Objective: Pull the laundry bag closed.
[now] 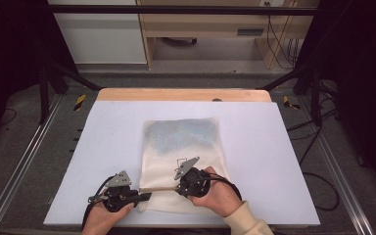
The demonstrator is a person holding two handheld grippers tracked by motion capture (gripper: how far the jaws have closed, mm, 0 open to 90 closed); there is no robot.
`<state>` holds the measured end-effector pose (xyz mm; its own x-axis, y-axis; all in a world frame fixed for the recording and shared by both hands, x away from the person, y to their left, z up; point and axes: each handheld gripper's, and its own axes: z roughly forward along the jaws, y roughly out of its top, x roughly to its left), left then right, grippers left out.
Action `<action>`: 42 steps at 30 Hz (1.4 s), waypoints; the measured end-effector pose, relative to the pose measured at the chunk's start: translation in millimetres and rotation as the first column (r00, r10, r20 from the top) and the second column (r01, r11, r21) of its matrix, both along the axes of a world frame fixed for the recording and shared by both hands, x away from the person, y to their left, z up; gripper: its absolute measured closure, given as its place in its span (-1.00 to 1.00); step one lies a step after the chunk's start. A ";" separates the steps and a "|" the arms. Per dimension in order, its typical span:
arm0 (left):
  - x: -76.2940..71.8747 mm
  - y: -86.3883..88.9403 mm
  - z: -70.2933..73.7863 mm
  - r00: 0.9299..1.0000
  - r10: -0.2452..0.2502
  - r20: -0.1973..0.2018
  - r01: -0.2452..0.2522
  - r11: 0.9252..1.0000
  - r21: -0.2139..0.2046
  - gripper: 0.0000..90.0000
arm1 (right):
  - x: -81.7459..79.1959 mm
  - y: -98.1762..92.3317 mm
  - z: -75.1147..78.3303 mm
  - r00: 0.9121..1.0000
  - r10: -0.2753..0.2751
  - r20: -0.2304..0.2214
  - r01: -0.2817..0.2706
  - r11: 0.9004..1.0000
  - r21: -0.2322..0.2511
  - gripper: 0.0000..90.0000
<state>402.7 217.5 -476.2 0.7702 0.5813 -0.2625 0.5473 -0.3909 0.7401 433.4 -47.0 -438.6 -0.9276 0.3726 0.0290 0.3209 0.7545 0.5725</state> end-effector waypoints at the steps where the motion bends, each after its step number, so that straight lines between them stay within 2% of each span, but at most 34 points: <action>1: -0.3 -0.4 0.0 1.000 0.000 -0.002 0.000 1.000 -0.001 0.83 | -0.6 -0.5 0.4 1.000 -0.008 -0.006 0.008 1.000 0.000 0.83; 17: -0.4 -0.5 -0.1 1.000 -0.003 -0.004 0.003 1.000 0.000 0.83 | -1.1 -3.0 -0.1 1.000 -0.001 -0.003 0.001 1.000 0.004 0.83; 42: -0.8 -1.5 0.1 1.000 -0.013 0.004 0.013 1.000 0.014 0.83 | -2.0 -10.2 -0.6 1.000 -0.022 -0.010 0.022 1.000 0.012 0.83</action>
